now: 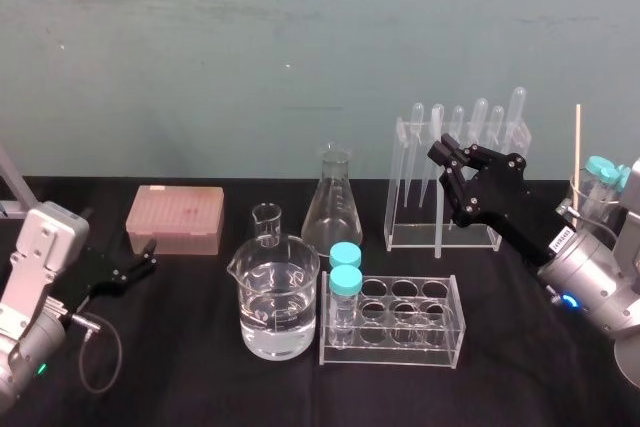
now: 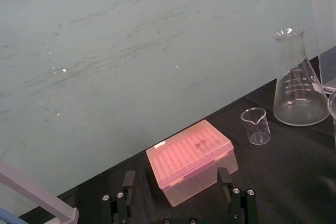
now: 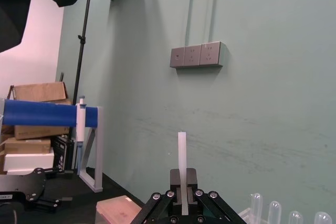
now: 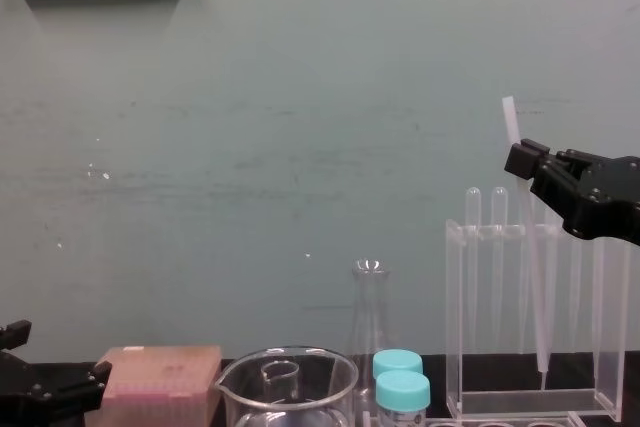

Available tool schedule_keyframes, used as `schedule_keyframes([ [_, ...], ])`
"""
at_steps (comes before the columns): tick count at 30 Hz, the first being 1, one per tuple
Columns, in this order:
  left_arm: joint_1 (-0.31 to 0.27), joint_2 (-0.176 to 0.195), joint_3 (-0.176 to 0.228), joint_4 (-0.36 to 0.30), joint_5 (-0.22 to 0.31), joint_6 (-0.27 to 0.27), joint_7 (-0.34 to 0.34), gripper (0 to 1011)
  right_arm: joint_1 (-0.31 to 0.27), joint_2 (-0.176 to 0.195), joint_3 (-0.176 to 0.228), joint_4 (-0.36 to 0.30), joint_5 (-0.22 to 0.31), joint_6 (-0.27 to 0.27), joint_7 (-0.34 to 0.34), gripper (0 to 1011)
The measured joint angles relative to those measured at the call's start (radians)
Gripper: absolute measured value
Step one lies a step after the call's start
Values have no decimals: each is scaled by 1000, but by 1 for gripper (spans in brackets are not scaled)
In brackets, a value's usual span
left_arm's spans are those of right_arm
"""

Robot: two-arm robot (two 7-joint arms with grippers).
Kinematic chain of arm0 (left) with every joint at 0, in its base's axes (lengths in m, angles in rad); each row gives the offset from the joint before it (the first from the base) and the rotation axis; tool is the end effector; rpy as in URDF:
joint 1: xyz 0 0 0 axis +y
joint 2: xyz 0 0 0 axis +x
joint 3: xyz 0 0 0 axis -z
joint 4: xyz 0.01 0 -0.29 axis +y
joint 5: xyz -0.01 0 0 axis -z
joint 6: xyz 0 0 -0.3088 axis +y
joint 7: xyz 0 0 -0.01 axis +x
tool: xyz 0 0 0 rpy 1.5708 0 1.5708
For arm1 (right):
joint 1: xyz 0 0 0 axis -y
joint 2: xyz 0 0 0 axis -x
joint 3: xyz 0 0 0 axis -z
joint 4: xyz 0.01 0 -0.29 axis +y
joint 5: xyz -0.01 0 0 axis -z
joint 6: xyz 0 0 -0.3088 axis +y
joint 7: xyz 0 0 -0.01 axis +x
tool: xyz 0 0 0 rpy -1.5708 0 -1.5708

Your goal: Pick up the stirring rod with one hand, then place it down.

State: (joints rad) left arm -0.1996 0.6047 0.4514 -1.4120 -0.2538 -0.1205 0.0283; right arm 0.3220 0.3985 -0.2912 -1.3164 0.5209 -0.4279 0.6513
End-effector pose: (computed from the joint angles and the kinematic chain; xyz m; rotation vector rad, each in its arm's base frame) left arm 0.3581 0.0827 -0.3022 0.3045 -0.2852 1.2480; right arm 0.4084 -0.0642 -0.2656 0.2628 -0.3192 -0.7637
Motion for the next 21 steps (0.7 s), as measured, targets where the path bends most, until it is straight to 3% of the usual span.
schedule_keyframes([
  [21, 0, 0, 0, 0, 0, 0, 0, 1000, 0, 0, 0, -1, 0, -2, 1, 57],
])
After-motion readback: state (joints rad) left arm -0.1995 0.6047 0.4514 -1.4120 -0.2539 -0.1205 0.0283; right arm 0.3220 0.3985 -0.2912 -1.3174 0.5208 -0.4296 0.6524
